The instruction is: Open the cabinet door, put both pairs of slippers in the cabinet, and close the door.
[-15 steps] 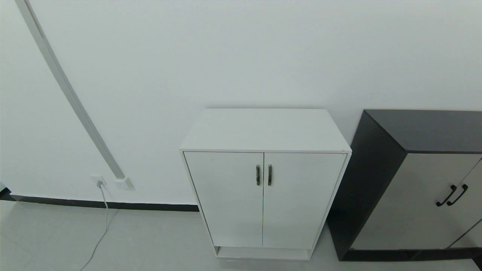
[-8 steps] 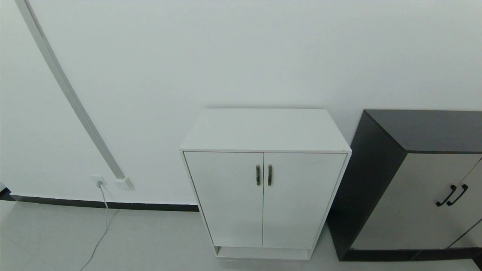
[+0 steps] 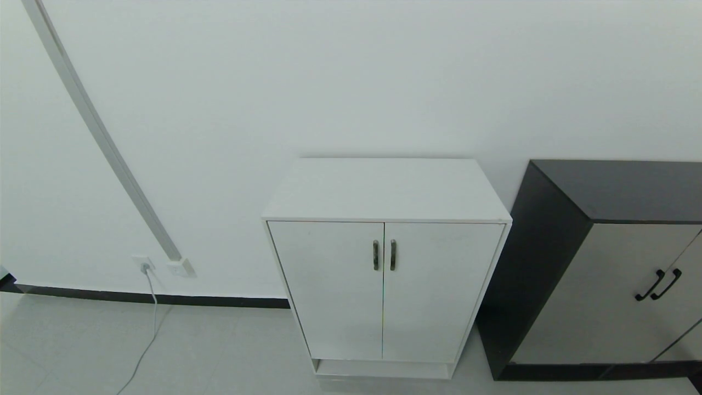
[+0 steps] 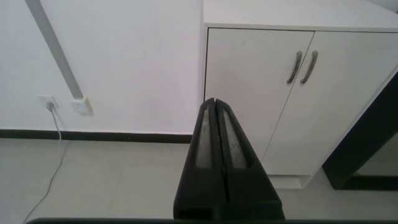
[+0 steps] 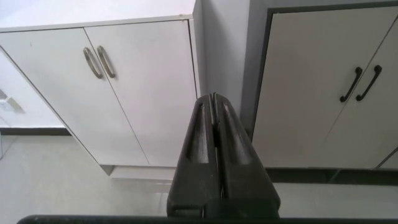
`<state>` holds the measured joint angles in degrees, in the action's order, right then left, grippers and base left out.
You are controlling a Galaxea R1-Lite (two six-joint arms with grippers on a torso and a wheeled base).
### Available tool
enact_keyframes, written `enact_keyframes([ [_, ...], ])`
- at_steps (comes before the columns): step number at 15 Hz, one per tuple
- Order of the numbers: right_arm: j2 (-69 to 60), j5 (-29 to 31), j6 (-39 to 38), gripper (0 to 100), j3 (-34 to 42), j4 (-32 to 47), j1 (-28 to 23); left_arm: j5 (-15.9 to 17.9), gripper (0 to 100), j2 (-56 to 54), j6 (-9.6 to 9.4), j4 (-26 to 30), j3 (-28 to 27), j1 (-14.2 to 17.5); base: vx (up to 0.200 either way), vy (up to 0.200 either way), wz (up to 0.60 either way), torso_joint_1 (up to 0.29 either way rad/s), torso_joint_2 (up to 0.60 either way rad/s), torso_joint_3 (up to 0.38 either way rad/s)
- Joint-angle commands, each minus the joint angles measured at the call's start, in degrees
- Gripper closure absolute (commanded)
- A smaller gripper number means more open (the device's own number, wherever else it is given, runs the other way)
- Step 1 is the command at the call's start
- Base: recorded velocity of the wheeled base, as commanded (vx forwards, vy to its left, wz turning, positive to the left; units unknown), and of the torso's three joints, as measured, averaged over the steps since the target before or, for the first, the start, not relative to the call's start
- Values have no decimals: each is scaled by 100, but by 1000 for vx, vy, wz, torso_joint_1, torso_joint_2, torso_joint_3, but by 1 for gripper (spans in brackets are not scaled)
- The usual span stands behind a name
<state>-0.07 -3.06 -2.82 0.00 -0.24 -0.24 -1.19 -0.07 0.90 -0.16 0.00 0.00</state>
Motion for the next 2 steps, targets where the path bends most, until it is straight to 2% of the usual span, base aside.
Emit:
enact_keyframes([
  [1,7,-2,9,100,0,-2,-2,-4,100,7,6,-2,0,0,0,0,0,0,0,0],
  [2,7,-2,9,100,0,-2,-2,-4,100,7,6,-2,0,0,0,0,0,0,0,0],
])
